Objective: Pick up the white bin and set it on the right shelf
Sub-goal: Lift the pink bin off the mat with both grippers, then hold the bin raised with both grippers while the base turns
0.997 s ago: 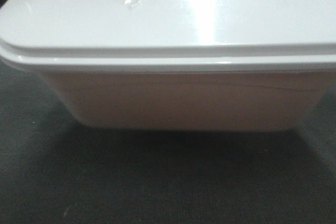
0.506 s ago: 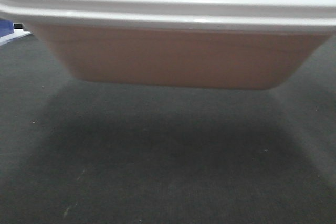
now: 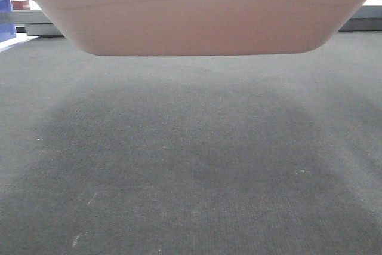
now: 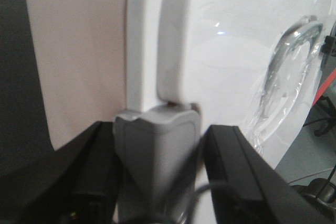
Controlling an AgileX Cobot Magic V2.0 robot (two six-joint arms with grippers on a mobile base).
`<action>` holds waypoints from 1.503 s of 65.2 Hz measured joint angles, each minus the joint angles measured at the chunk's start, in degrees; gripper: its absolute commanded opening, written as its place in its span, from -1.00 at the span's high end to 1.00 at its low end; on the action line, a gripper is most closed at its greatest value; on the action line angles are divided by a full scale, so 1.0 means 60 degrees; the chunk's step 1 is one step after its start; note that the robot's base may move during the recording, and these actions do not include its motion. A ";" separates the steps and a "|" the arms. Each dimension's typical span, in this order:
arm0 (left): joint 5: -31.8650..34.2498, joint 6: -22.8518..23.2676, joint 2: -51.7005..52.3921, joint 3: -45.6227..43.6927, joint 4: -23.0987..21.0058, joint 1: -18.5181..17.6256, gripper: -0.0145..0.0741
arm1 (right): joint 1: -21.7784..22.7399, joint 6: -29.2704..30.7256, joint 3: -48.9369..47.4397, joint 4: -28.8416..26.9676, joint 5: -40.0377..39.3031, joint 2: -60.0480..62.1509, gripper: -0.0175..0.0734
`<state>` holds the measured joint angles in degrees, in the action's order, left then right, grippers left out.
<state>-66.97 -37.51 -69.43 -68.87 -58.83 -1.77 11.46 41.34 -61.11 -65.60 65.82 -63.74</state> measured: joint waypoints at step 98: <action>0.0522 -0.0071 0.0023 0.0000 -0.0405 0.0000 0.27 | 0.0000 0.0002 -0.0038 0.0090 0.0000 0.0000 -0.11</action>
<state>-63.84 -37.93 -69.29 -68.87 -61.26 -1.77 11.46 41.35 -61.34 -65.06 65.82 -63.74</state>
